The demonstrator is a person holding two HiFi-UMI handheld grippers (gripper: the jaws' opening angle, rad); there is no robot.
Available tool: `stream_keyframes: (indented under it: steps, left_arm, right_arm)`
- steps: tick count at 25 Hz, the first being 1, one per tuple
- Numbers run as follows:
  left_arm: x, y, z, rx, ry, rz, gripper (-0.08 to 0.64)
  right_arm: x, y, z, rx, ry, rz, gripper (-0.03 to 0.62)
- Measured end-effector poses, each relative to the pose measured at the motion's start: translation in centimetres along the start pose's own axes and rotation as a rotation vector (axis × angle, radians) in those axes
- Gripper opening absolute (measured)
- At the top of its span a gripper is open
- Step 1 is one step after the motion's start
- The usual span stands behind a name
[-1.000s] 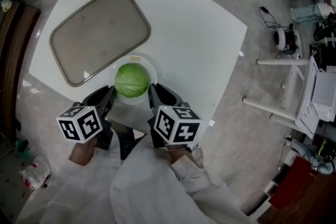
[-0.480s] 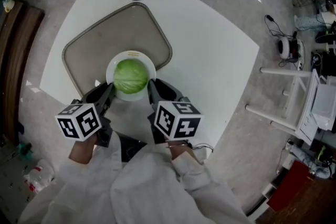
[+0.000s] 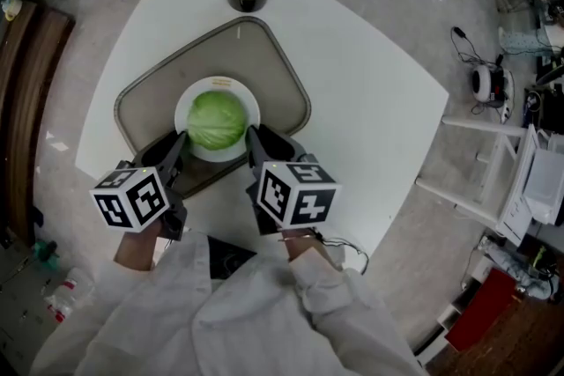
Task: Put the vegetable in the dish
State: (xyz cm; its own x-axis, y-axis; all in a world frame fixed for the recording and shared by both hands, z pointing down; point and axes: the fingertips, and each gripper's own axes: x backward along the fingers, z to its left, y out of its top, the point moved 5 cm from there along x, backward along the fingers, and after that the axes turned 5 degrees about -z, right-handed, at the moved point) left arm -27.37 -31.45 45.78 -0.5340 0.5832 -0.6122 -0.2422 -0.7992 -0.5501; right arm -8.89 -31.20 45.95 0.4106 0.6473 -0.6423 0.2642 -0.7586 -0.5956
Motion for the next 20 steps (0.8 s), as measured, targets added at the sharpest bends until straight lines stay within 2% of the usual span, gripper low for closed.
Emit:
stream_keyframes:
  steps: [10,20]
  left_arm:
    - [-0.9,1.0,2.3,0.029,0.037,0.011,0.063]
    - [-1.5,0.5,3.2,0.066,0.069,0.015,0.063]
  right_arm:
    - [-3.1,0.3,0.5,-0.017,0.010,0.050,0.064]
    - [-4.2,-0.3,0.4,-0.009,0.002,0.070,0.064]
